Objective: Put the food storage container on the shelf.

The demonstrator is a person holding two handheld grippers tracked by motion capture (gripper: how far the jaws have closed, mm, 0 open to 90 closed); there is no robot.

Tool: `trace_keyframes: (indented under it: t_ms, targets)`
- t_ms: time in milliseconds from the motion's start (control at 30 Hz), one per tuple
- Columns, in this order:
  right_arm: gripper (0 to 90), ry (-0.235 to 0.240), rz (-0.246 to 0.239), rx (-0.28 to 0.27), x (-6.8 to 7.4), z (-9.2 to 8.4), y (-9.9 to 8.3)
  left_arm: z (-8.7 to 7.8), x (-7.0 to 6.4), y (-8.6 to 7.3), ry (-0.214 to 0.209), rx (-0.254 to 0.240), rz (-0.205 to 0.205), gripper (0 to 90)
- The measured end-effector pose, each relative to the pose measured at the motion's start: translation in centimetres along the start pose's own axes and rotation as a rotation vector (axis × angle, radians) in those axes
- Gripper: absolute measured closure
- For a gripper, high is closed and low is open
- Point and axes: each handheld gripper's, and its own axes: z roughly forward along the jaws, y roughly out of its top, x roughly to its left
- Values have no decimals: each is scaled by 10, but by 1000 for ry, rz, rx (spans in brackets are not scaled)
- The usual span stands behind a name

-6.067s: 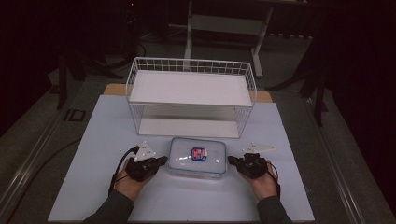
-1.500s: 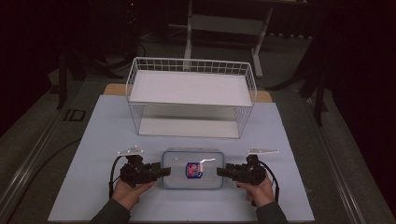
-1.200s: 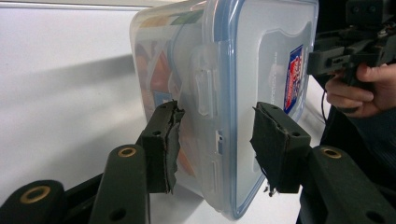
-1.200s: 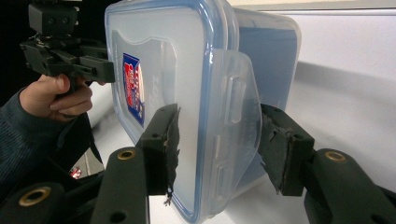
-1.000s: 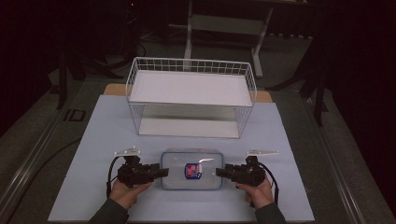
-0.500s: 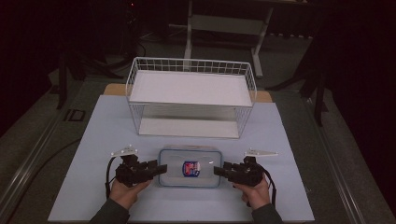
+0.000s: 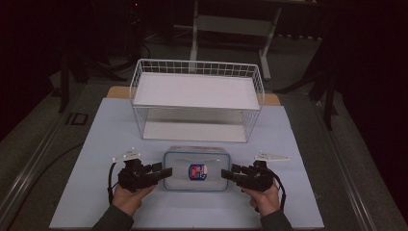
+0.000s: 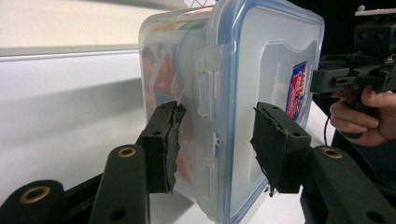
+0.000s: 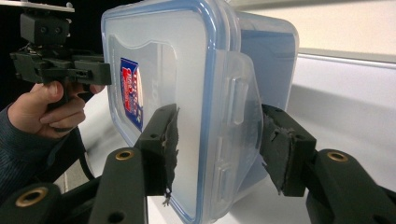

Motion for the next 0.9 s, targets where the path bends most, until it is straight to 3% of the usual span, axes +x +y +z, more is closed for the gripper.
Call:
trace_keyframes:
  t_ms: [900]
  targets:
    - [490, -7, -69, -45, 13, -11, 14, -10, -11, 16, -2, -54, 77, 514]
